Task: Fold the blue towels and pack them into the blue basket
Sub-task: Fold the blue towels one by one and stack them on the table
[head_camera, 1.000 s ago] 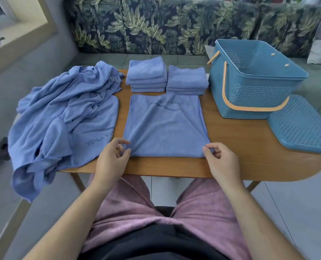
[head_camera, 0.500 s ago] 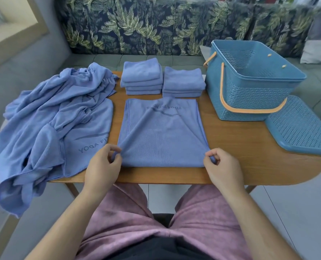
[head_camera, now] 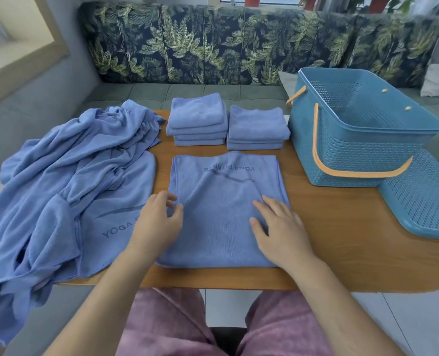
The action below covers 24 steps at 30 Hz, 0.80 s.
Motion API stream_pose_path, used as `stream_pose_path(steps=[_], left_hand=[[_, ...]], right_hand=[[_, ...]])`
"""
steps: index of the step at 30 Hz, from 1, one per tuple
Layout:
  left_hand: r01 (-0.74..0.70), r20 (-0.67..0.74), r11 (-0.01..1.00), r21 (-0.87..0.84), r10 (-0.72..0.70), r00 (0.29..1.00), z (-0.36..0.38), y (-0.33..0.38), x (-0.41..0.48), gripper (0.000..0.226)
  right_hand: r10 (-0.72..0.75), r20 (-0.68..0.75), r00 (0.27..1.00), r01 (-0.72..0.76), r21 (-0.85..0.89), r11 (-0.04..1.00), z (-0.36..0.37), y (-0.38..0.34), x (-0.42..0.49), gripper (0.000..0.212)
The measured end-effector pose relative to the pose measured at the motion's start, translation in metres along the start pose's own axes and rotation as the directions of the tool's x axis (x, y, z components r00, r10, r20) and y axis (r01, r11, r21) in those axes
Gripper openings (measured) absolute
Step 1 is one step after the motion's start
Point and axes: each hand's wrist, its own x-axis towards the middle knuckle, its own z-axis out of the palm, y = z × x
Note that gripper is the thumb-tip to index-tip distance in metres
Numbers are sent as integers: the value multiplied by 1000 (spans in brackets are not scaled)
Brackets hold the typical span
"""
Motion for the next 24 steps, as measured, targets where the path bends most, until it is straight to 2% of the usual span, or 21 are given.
stream_pose_path(steps=[3, 8, 11, 13, 16, 18, 21, 24], left_hand=[[-43, 52, 999, 33, 42, 998, 15, 3, 41, 22], [3, 33, 992, 124, -7, 999, 28, 7, 106, 39], [33, 21, 981, 191, -37, 999, 29, 4, 131, 52], [41, -1, 985, 168, -42, 999, 32, 1, 141, 52], [27, -1, 985, 169, -27, 1000, 35, -2, 152, 53], [-5, 21, 980, 197, 0, 1000, 34, -2, 162, 48], [-68, -1, 967, 246, 71, 998, 33, -1, 168, 32], [-175, -84, 958, 229, 198, 976, 39, -4, 162, 14]], right_hand=[[6, -24, 1000, -8, -63, 998, 2, -4, 2, 52], [7, -41, 999, -8, -37, 999, -16, -1, 45, 28], [10, -161, 987, -12, -10, 1000, -20, 13, 98, 19], [66, -196, 978, -65, 7, 998, -14, 26, 131, 26], [226, -172, 959, -220, 59, 974, 3, 43, 160, 44], [291, -212, 933, -270, 122, 955, 13, 51, 165, 46], [217, -277, 936, -184, 142, 973, 21, 58, 165, 32], [73, -414, 907, 6, 186, 982, 20, 61, 162, 14]])
